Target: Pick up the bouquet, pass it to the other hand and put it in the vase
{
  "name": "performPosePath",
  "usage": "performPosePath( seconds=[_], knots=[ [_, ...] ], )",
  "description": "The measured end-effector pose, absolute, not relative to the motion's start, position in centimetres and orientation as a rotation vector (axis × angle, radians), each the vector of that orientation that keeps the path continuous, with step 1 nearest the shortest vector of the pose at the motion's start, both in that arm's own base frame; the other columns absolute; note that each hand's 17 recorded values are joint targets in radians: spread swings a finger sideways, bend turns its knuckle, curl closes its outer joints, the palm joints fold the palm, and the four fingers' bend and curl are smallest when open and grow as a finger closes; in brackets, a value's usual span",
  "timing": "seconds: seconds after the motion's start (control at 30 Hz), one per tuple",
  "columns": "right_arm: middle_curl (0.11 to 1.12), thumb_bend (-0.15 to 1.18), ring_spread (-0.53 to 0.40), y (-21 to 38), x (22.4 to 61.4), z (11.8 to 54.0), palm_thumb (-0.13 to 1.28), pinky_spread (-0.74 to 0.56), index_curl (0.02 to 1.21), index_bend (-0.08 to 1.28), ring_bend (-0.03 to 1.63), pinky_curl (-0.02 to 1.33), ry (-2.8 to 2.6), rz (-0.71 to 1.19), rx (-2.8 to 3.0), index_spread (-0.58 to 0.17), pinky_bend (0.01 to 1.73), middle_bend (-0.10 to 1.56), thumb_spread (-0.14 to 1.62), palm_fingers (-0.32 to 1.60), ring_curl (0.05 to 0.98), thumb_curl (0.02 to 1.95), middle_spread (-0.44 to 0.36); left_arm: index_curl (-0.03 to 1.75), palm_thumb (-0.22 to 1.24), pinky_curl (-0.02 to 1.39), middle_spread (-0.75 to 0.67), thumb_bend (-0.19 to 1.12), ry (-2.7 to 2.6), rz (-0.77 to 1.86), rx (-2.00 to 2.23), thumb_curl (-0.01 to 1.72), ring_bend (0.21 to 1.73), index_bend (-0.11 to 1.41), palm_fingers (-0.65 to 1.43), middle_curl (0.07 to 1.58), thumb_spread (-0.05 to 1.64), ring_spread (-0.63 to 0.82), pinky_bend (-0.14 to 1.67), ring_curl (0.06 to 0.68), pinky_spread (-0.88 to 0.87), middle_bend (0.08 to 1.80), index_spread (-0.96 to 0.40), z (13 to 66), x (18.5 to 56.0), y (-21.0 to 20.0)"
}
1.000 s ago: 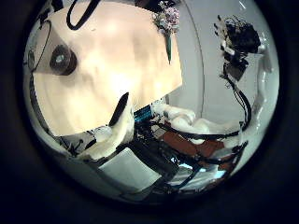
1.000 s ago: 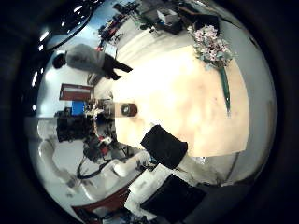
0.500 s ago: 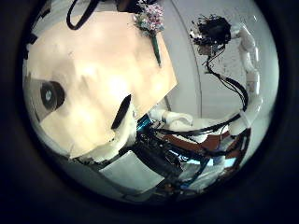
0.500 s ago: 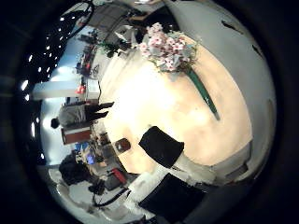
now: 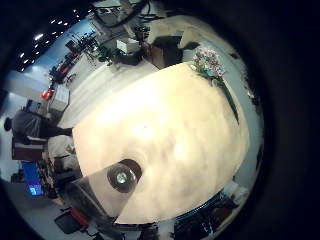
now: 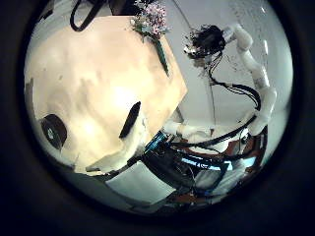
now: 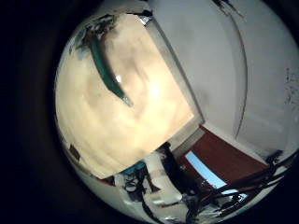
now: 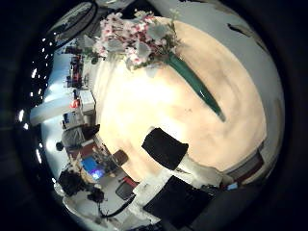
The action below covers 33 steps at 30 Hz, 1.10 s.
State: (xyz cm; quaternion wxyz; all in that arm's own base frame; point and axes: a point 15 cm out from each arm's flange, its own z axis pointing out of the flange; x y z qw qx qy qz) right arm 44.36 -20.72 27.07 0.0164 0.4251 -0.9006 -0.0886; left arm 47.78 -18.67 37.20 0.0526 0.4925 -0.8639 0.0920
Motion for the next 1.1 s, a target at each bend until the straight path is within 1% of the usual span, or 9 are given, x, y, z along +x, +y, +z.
performPosePath(
  seconds=[0.13, 0.3, 0.5, 0.77, 0.97, 1.03, 1.1],
  knots=[
    [0.43, -0.03, 0.004, -20.3, 44.6, 23.6, 0.35, 0.29, 0.33, 0.19, 0.88, 0.18, -2.759, -0.28, 1.293, -0.096, 0.55, 0.47, 1.1, 0.46, 0.252, 0.35, 0.098, 0.35, 0.38, 0.16, 0.27, -0.02, -2.623, 0.272, 1.49, 0.33, 0.51, 0.17, 0.15, 0.34, 1.09, 0.49, 0.4, 0.196, 0.53, 0.19, 0.05, 37.2, 47.6, -18.3],
    [0.44, -0.03, -0.03, -20.2, 44.8, 20.6, 0.33, 0.28, 0.35, 0.19, 0.9, 0.16, -2.726, -0.321, 1.262, -0.099, 0.54, 0.51, 1.08, 0.49, 0.256, 0.35, 0.079, 0.35, 0.37, 0.16, 0.27, -0.02, -2.613, 0.252, 1.487, 0.33, 0.51, 0.18, 0.14, 0.34, 1.09, 0.48, 0.4, 0.195, 0.53, 0.19, 0.05, 37.0, 47.4, -17.7],
    [0.45, -0.03, -0.048, -21.2, 45.6, 17.5, 0.3, 0.27, 0.37, 0.19, 0.92, 0.15, -2.735, -0.319, 1.246, -0.106, 0.55, 0.53, 1.07, 0.5, 0.26, 0.34, 0.066, 0.35, 0.37, 0.16, 0.26, -0.02, -2.6, 0.242, 1.493, 0.33, 0.51, 0.18, 0.14, 0.34, 1.09, 0.49, 0.4, 0.193, 0.53, 0.19, 0.05, 37.0, 47.2, -17.0],
    [0.46, -0.03, -0.064, -21.2, 45.4, 13.6, 0.3, 0.25, 0.39, 0.19, 0.93, 0.13, -2.695, -0.392, 1.21, -0.111, 0.57, 0.52, 1.07, 0.5, 0.264, 0.34, 0.059, 0.35, 0.38, 0.15, 0.27, -0.02, -2.591, 0.221, 1.498, 0.33, 0.5, 0.18, 0.14, 0.34, 1.1, 0.48, 0.4, 0.193, 0.53, 0.19, 0.05, 36.9, 46.7, -16.6],
    [0.47, -0.02, -0.071, -20.7, 45.2, 12.3, 0.31, 0.25, 0.41, 0.19, 0.93, 0.11, -2.667, -0.414, 1.206, -0.113, 0.58, 0.54, 1.07, 0.51, 0.265, 0.34, 0.052, 0.35, 0.38, 0.15, 0.27, -0.02, -2.589, 0.22, 1.499, 0.33, 0.5, 0.18, 0.14, 0.34, 1.1, 0.48, 0.4, 0.195, 0.53, 0.19, 0.05, 37.0, 46.6, -16.6],
    [0.47, -0.02, -0.077, -20.6, 45.0, 12.0, 0.32, 0.24, 0.41, 0.19, 0.95, 0.11, -2.659, -0.423, 1.204, -0.119, 0.58, 0.55, 1.07, 0.53, 0.268, 0.35, 0.048, 0.35, 0.38, 0.15, 0.27, -0.02, -2.588, 0.217, 1.503, 0.33, 0.5, 0.18, 0.14, 0.34, 1.1, 0.48, 0.4, 0.196, 0.53, 0.19, 0.05, 37.0, 46.6, -16.5],
    [0.48, -0.02, -0.094, -20.6, 44.9, 11.9, 0.34, 0.22, 0.42, 0.21, 0.98, 0.09, -2.651, -0.424, 1.204, -0.131, 0.57, 0.58, 1.07, 0.61, 0.276, 0.35, 0.032, 0.35, 0.38, 0.15, 0.27, -0.02, -2.585, 0.214, 1.504, 0.33, 0.5, 0.18, 0.14, 0.34, 1.1, 0.48, 0.4, 0.196, 0.53, 0.19, 0.05, 36.9, 46.7, -16.5]
  ],
)
